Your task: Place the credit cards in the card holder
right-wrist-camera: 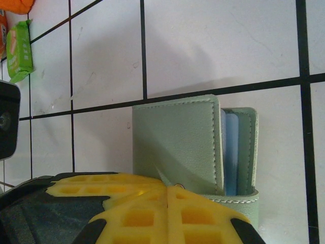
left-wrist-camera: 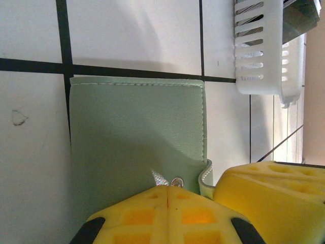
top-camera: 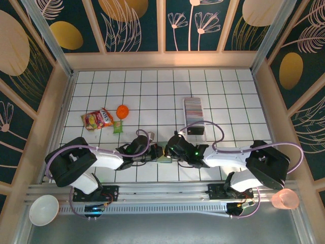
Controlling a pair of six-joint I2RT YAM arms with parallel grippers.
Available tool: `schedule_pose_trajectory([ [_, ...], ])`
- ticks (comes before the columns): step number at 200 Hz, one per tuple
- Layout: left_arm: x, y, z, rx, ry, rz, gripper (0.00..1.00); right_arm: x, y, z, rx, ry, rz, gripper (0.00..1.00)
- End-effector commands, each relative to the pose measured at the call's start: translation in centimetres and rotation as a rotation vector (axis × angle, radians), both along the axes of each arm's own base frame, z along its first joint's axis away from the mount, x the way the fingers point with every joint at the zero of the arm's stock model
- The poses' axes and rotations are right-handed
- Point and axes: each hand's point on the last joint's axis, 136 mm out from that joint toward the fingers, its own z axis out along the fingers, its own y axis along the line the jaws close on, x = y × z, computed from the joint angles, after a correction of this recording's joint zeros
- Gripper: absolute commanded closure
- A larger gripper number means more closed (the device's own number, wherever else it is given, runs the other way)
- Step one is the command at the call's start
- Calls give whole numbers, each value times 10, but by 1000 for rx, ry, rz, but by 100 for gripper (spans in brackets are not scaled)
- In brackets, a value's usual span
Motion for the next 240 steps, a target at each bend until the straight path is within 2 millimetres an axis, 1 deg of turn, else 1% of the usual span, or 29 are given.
schedule_pose_trajectory([
  [1, -12, 30, -35, 134, 60, 35, 100, 3, -1, -4, 23, 11, -30, 100],
  [29, -11, 28, -32, 127, 58, 31, 100, 1, 0, -11, 33, 28, -25, 100],
  [67, -7, 23, -15, 74, 29, 40, 100, -3, -8, -29, -11, 63, -39, 100],
  [96, -4, 21, -2, 50, 8, 46, 100, -3, -12, -29, -19, 62, -49, 100],
  [111, -4, 27, -5, 68, 9, 68, 100, -2, -14, -27, -18, 56, -52, 100],
  [120, -6, 28, -6, 60, 12, 65, 100, -2, -13, -27, -15, 55, -52, 100],
  [148, -14, 15, -4, 8, 33, -2, 100, -2, -7, -20, 25, 45, -38, 100],
  [160, -15, 13, -4, 2, 37, -14, 100, 0, -6, -17, 32, 35, -43, 100],
  [191, -16, 17, -9, 31, 36, -15, 100, 5, -6, -6, 51, 5, -58, 100],
  [240, -19, 21, -17, 64, 47, -29, 100, 11, -7, -3, 53, -11, -83, 100],
])
